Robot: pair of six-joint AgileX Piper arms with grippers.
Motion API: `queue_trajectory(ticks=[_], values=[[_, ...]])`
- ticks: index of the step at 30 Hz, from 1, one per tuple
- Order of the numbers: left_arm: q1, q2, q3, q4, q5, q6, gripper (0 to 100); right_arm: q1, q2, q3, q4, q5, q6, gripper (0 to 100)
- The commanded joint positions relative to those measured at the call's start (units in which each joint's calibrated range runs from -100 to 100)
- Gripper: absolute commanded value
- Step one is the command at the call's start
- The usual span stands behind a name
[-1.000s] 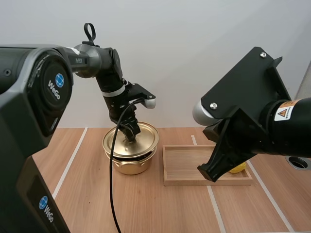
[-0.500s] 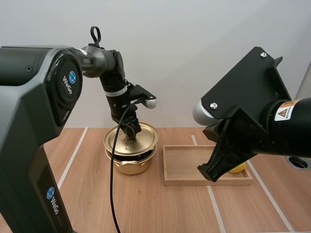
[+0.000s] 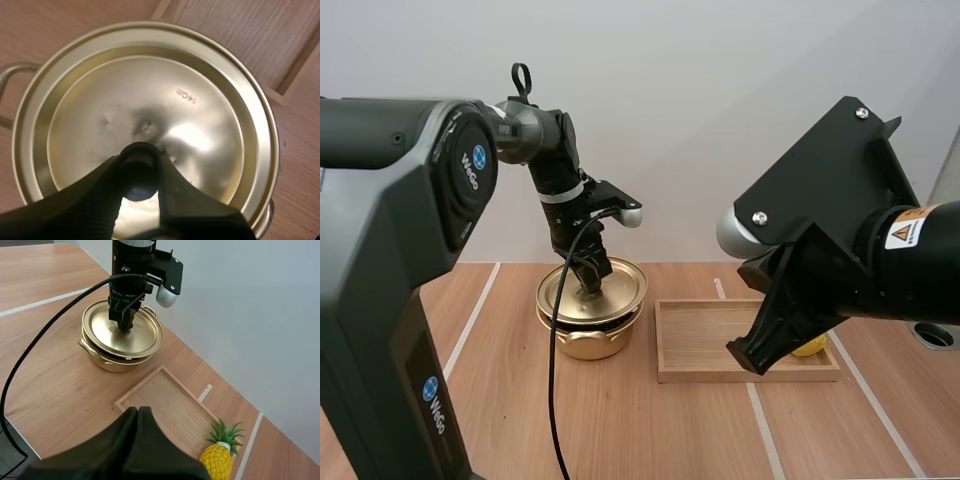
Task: Open the pot, put the grape inside, and close it
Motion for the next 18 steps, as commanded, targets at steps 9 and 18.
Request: queue_trajectory(ticks=[9, 18], values=[[-0.18, 0.7, -0.5, 0.2, -3.0, -0.4, 0, -0.1, -0.4, 0.2, -0.1, 0.0, 0.2, 0], [-0.18, 2.3, -0.5, 0.3, -0.7, -0.3, 0, -0.1, -0.4, 0.2, 0.1, 0.0, 0.2, 0]])
